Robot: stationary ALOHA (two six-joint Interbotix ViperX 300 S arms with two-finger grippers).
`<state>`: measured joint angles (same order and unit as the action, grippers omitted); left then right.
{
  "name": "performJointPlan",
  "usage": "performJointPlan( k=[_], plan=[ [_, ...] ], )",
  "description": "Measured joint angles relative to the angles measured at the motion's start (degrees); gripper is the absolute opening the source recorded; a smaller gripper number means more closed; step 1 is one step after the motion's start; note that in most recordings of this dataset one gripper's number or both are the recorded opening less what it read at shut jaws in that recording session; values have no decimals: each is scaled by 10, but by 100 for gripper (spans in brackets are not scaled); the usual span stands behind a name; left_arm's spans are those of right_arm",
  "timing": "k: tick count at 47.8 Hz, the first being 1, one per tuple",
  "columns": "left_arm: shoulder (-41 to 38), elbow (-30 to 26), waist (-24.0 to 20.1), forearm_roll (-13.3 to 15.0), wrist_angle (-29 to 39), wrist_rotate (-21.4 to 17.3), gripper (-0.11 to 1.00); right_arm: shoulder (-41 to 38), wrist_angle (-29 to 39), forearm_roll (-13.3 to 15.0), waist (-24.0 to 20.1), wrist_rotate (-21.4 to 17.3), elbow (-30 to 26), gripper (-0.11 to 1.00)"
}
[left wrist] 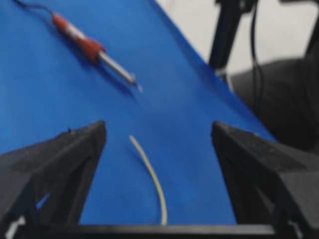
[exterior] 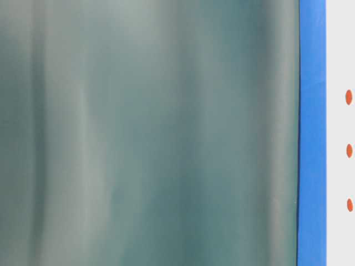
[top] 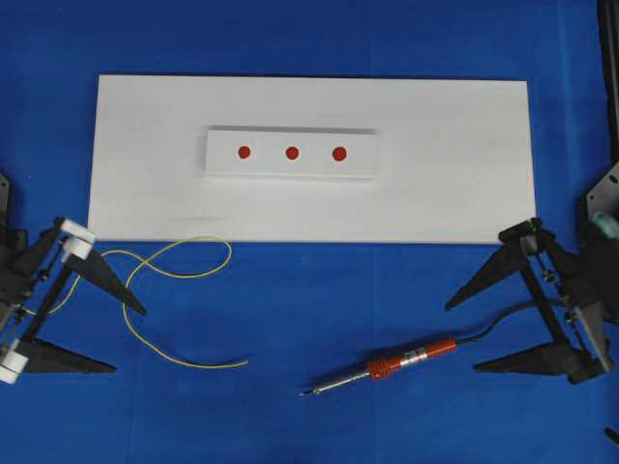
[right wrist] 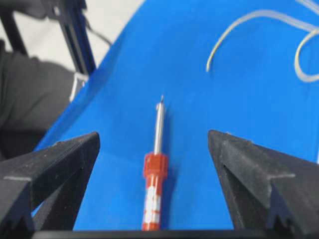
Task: Touch the tip of the soldering iron to the tip of the solder at the mark.
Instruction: 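Lower both grippers toward the yellow solder wire and red soldering iron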
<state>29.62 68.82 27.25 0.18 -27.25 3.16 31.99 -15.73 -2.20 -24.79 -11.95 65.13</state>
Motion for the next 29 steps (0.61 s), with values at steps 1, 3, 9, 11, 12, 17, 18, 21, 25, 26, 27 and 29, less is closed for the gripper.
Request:
performJointPlan(
  k=[1,3,9,11,12,17,18,21,25,26,27,29],
  plan=[
    [-11,-1,1,0,-4,1,80,-7,-4,-3,-1,1,0,89],
    [-32,0,4,0,-13,8,80,-25,-13,-10,-3,1,2,89],
    [-86,-2,5,0,-34,27,80,-77,-59,-28,-8,0,9,89],
    [-104,-3,6,0,-41,38,80,-98,-79,-33,-10,0,11,89],
    [-113,-4,5,0,-44,40,80,-108,-89,-36,-11,0,12,89],
    [-153,-5,6,0,-62,47,80,-159,-137,-54,-16,0,14,89],
    [-162,-6,6,0,-65,47,80,-173,-149,-59,-18,0,15,89],
    [-185,-8,7,0,-76,48,79,-204,-172,-69,-23,0,14,89],
    [-209,-10,10,0,-87,48,79,-242,-207,-81,-30,1,13,89],
    [-215,-11,11,0,-91,48,79,-254,-218,-83,-33,0,12,89],
    [-222,-11,12,0,-95,49,78,-265,-227,-87,-34,1,11,89],
    [-235,-12,15,0,-103,49,78,-285,-242,-94,-39,1,9,89]
  ],
)
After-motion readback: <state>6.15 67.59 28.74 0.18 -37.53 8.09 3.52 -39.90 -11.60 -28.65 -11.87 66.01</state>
